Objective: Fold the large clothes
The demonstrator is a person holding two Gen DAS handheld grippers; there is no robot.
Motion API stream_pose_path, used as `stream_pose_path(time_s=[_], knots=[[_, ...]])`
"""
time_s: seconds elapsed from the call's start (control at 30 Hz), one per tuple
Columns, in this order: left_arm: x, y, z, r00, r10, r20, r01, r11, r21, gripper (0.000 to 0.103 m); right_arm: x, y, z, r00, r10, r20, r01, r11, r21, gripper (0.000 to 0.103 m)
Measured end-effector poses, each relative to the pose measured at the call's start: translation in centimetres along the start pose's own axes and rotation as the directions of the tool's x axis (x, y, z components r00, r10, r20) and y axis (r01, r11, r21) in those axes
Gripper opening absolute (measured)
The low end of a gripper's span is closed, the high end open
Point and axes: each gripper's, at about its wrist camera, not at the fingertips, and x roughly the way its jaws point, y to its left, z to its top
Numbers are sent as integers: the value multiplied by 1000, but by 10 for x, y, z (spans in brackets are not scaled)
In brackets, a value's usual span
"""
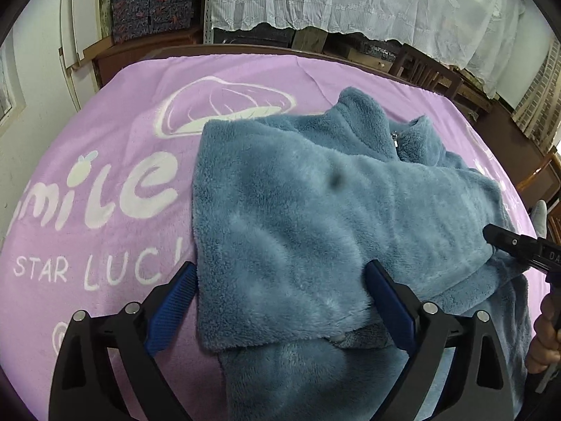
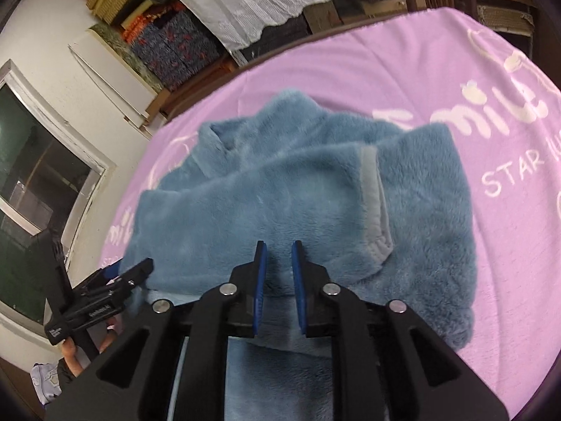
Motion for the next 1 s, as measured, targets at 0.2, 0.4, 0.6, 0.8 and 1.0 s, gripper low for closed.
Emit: stream_pose_path(time_s=[0.2, 0.4, 0.6, 0.8, 1.0], knots=[[1, 1, 1, 1000, 11, -3, -11, 1000, 0, 100, 8, -3, 1, 1000, -15, -8, 14, 999, -38, 8], [-2, 6, 0, 1000, -5, -1, 5, 1000, -6, 100, 4, -34, 8, 995, 85, -46, -82, 995, 58, 0], [-6, 12, -3, 1000, -12, 14, 13, 1000, -25, 100, -13, -61, 9, 993, 115, 23, -118, 976, 181, 0], [-47, 37, -22, 997, -34, 67, 43, 990, -138, 99, -89, -60, -27, 979, -30, 204, -3, 987, 161, 36], [-80, 32, -54, 990, -124, 71, 131, 986, -106, 99, -123, -76, -63, 980, -28, 199, 3, 992, 126, 39]])
